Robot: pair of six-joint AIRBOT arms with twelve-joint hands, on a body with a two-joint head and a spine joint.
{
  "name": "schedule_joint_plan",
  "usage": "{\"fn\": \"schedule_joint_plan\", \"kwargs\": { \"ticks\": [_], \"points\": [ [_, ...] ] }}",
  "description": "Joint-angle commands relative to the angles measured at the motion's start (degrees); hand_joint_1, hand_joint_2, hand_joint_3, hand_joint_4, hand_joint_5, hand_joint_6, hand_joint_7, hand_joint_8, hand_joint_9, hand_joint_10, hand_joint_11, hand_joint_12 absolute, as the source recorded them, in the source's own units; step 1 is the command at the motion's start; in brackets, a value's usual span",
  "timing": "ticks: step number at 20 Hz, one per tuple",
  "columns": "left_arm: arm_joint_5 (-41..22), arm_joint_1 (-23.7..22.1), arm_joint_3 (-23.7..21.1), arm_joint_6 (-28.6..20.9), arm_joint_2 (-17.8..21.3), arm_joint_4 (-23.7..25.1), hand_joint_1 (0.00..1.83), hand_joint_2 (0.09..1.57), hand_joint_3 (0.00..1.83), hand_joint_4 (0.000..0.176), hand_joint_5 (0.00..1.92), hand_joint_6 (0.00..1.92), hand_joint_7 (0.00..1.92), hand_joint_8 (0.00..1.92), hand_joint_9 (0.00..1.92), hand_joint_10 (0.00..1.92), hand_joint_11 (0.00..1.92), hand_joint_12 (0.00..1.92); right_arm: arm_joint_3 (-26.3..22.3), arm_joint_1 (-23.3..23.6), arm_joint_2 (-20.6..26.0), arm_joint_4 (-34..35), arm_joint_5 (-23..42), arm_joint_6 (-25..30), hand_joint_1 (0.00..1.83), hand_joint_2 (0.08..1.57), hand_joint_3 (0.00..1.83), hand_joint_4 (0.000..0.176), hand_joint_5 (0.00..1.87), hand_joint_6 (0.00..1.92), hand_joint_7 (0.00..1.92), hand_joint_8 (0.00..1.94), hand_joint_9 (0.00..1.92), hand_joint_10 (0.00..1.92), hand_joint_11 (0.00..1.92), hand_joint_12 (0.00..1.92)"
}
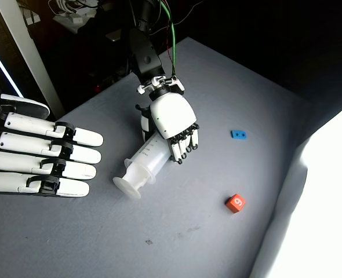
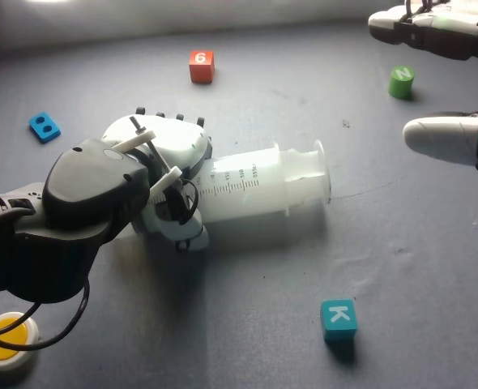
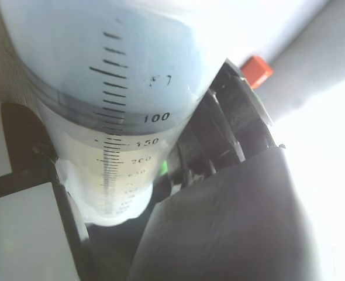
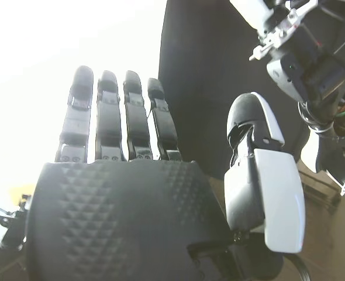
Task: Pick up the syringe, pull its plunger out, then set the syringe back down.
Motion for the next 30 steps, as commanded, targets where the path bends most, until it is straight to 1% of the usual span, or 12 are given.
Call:
{"fn": "schedule_joint_plan", "kwargs": {
  "ticks": [1,3,4,8,13,16,17,18,19,21,27,30],
  "points": [
    [-0.04,-0.34,-0.43,-0.19,-0.16,0.63,1.16,1.23,0.00,0.020,0.76,1.35,0.80,1.25,1.09,0.17,0.63,1.10,0.14,0.57,0.23,0.45,6.90,0.74,0.20,1.22,0.00,0.000,0.22,0.00,0.22,0.00,0.18,0.00,0.00,0.40],
    [0.07,-1.11,-0.99,0.13,0.46,0.57,1.16,1.22,0.00,0.017,0.75,1.36,0.82,1.23,1.09,0.20,0.66,1.03,0.14,0.66,0.24,0.63,6.83,1.13,0.24,1.21,0.00,0.000,0.20,0.00,0.20,0.00,0.17,0.00,0.00,0.38],
    [0.21,-1.78,-1.46,0.50,1.04,0.49,1.31,1.21,0.00,0.000,0.75,1.33,0.80,1.22,0.85,1.11,0.64,1.05,0.14,0.80,0.26,0.63,6.45,1.55,0.18,1.20,0.00,0.000,0.18,0.00,0.19,0.00,0.16,0.00,0.00,0.35],
    [0.55,-4.97,-3.77,3.81,3.55,-1.57,1.15,1.24,0.00,0.017,0.73,1.40,0.78,1.28,0.88,0.58,0.61,1.06,0.15,2.37,0.28,0.63,2.32,3.43,0.16,1.10,0.00,0.000,0.18,0.00,0.18,0.00,0.14,0.00,0.00,0.32],
    [0.56,-9.17,-7.00,7.10,6.46,-5.75,1.15,1.24,0.00,0.022,0.74,1.36,0.78,1.30,0.86,0.62,0.55,1.18,0.60,6.55,0.16,0.63,-3.20,7.84,0.18,1.01,0.00,0.000,0.11,0.00,0.11,0.00,0.10,0.00,0.00,0.25],
    [0.87,-11.98,-7.86,11.16,7.83,-9.32,1.15,1.23,0.00,0.018,0.74,1.38,0.79,1.26,0.87,0.61,0.57,1.14,1.67,8.45,-1.31,0.63,-4.62,8.68,0.38,0.96,0.00,0.000,0.08,0.00,0.08,0.00,0.09,0.00,0.00,0.24],
    [1.13,-12.90,-8.03,11.86,8.36,-10.03,1.16,1.22,0.00,0.018,0.75,1.36,0.82,1.24,0.88,0.59,0.55,1.16,2.88,9.07,-2.73,0.64,-6.47,8.30,0.78,0.95,0.00,0.000,0.00,0.00,0.04,0.00,0.06,0.00,0.00,0.22],
    [1.37,-13.67,-8.15,12.56,8.76,-10.89,1.16,1.22,0.00,0.018,0.75,1.36,0.82,1.24,0.88,0.59,0.55,1.16,4.07,9.16,-4.06,1.86,-7.21,7.12,0.78,0.95,0.00,0.000,0.00,0.00,0.04,0.00,0.06,0.00,0.00,0.22],
    [1.56,-14.73,-8.34,13.78,9.27,-12.23,1.16,1.22,0.00,0.017,0.76,1.35,0.82,1.23,0.89,0.58,0.55,1.16,5.52,9.18,-5.61,3.82,-7.39,5.89,1.09,0.89,0.00,0.000,0.01,0.00,0.10,0.00,0.14,0.01,0.00,0.44],
    [1.56,-15.97,-8.70,14.61,9.89,-13.51,1.16,1.23,0.00,0.014,0.74,1.39,0.81,1.24,0.89,0.57,0.54,1.16,7.32,9.17,-7.30,3.87,-7.02,5.90,1.19,0.93,0.01,0.000,0.02,0.00,0.10,0.01,0.14,0.01,0.00,0.42],
    [1.57,-18.92,-9.45,17.31,10.87,-16.30,1.16,1.22,0.00,0.018,0.76,1.36,0.81,1.24,0.91,0.58,0.56,1.18,11.79,8.83,-11.90,3.87,-6.69,6.89,1.15,0.94,0.00,0.000,0.07,0.01,0.11,0.00,0.16,0.00,0.00,0.60],
    [1.57,-19.56,-9.71,17.32,11.01,-16.59,1.16,1.23,0.00,0.014,0.76,1.37,0.80,1.23,0.89,0.61,0.57,1.15,12.00,8.81,-13.75,3.88,-6.69,6.86,1.13,0.88,0.00,0.000,0.03,0.00,0.09,0.00,0.12,0.00,0.00,0.53]
  ]
}}
